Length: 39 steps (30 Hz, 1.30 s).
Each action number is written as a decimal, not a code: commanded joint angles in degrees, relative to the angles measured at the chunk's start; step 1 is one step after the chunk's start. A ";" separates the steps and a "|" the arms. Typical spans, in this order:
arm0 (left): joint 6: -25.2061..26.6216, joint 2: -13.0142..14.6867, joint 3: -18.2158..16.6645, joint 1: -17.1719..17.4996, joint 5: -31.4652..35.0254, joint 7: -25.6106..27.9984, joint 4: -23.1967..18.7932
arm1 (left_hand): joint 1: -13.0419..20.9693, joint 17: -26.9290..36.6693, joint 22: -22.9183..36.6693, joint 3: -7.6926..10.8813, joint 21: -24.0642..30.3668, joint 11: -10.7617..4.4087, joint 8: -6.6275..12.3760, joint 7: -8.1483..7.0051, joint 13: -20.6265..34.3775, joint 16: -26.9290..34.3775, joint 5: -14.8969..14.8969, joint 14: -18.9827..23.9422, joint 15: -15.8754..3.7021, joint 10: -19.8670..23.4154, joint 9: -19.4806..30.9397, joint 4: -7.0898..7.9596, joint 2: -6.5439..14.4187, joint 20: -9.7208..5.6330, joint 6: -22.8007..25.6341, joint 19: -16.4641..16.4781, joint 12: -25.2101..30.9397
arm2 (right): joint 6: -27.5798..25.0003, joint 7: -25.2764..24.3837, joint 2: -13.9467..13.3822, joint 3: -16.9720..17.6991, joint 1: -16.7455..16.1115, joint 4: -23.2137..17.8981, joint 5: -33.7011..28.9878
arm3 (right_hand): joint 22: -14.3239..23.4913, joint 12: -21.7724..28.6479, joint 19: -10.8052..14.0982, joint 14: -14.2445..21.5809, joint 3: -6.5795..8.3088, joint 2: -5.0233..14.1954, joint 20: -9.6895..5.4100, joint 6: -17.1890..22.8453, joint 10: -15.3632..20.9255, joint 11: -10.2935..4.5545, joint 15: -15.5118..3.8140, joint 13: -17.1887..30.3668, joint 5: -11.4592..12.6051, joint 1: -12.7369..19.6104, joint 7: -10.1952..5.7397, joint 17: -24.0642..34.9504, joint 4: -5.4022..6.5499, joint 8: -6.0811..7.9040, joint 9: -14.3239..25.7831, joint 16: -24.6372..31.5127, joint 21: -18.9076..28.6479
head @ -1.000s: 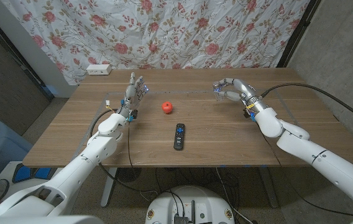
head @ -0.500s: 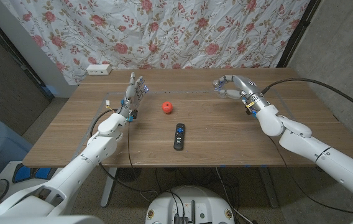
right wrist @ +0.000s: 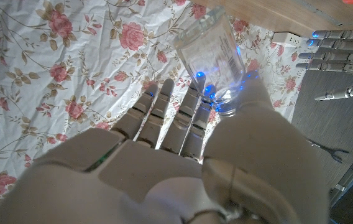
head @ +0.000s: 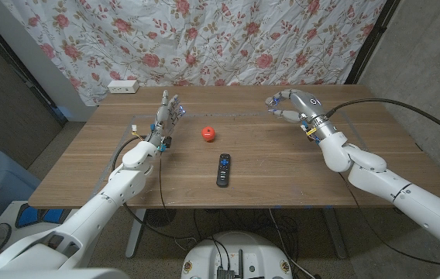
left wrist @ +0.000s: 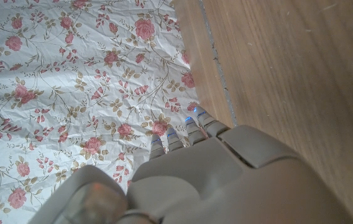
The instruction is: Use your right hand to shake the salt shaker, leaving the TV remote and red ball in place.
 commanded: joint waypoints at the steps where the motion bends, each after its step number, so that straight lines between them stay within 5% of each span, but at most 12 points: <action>1: 0.00 -0.01 0.00 -0.01 0.00 0.00 0.02 | -0.02 0.35 0.27 0.03 0.26 -0.26 0.26 -0.39 0.21 0.31 0.35 0.06 -6.09 0.03 0.35 0.44 5.82 -1.34 0.02 0.59 0.43 | -0.31 -6.06 0.08 -1.71 1.17 2.26 -5.50 | 0.31 0.30 0.44 0.71 0.74 2.39 -3.83 3.34 2.77 -2.36 -9.27 0.27 0.24 3.02 -2.67 0.16 0.17 0.44 0.19 0.42 0.20; 39: -0.03 -0.02 0.00 0.00 0.00 -0.01 0.03 | -0.02 0.35 0.27 0.04 0.26 -0.32 0.25 -0.42 0.21 0.29 0.35 0.01 -6.07 0.09 0.35 0.44 5.82 -1.35 0.01 0.58 0.45 | -2.36 -24.87 -0.08 -12.68 11.86 14.99 -22.41 | 0.36 0.06 0.35 1.45 1.19 2.52 -3.77 3.92 3.32 -2.42 -9.66 0.66 -0.09 4.81 -2.66 0.66 -0.28 1.16 0.48 0.95 -0.13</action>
